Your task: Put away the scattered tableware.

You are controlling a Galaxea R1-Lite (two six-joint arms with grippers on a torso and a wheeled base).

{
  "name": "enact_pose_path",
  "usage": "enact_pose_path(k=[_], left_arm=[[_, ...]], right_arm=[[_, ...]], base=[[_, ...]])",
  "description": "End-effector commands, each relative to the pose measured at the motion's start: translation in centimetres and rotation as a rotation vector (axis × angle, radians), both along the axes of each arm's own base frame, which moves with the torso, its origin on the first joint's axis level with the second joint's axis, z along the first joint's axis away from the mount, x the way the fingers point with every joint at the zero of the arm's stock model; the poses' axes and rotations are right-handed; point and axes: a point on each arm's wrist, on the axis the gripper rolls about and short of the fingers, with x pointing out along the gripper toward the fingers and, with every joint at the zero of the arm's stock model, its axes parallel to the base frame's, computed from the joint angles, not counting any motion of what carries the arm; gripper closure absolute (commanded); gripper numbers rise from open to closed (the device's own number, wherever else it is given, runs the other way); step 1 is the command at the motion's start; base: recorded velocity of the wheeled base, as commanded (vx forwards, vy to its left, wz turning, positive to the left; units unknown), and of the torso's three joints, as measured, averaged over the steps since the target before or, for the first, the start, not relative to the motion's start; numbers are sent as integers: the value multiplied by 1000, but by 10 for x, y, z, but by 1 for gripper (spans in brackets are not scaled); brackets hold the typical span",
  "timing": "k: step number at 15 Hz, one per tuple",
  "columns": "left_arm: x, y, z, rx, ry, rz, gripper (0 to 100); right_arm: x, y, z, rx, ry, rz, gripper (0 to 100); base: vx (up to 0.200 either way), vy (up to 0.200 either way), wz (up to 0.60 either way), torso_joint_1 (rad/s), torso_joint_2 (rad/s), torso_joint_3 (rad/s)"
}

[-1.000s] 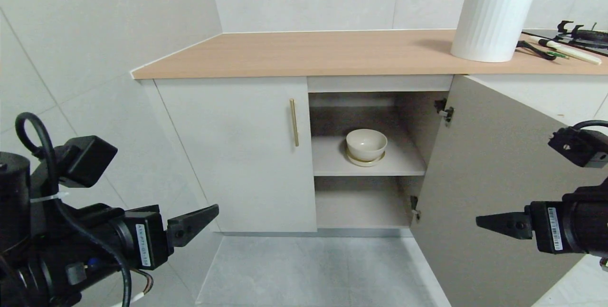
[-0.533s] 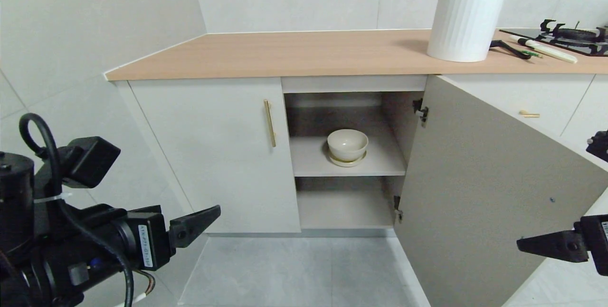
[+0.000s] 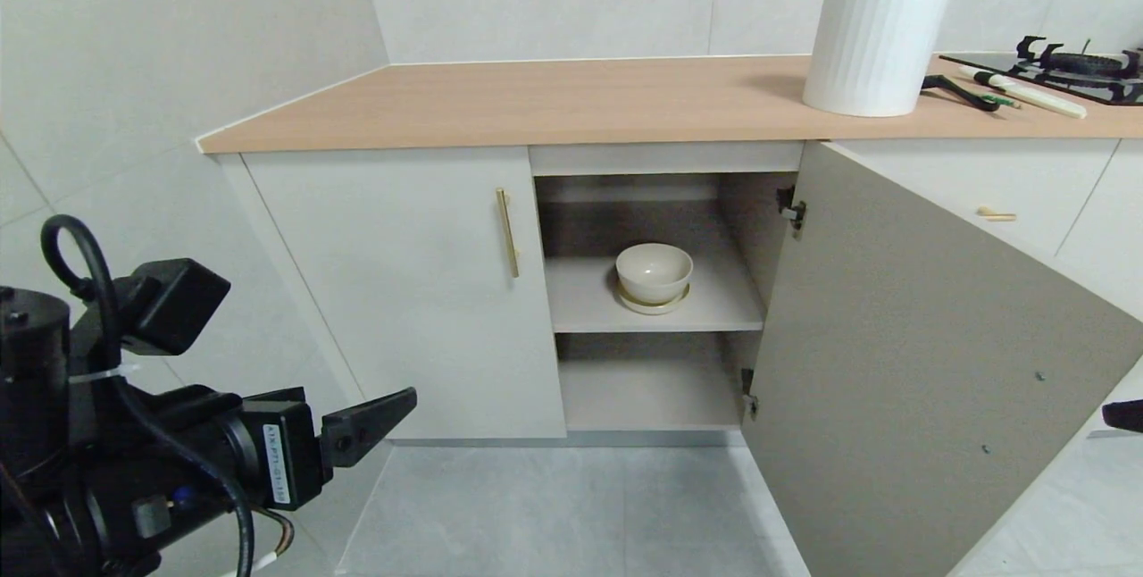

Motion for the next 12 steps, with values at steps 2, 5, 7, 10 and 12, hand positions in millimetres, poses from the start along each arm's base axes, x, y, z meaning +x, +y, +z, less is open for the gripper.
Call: enact_pose_path(k=[2, 5, 7, 10, 12], left_arm=[[1, 0, -1, 2, 4, -1, 0], [1, -1, -2, 5, 10, -1, 0], [2, -1, -2, 6, 11, -1, 0], [2, -1, -2, 6, 11, -1, 0], [2, -1, -2, 6, 11, -1, 0]], right_arm=[[14, -10, 13, 58, -149, -147, 0], [23, -24, 20, 58, -222, -268, 0], [28, -29, 22, 65, -252, -307, 0], [49, -38, 12, 25, -184, -378, 0], [70, -45, -5, -11, -103, -402, 0]], base=[[0, 0, 0, 0, 0, 0], [0, 0, 0, 0, 0, 0], [0, 0, 0, 0, 0, 0], [0, 0, 0, 0, 0, 0], [0, 0, 0, 0, 0, 0]])
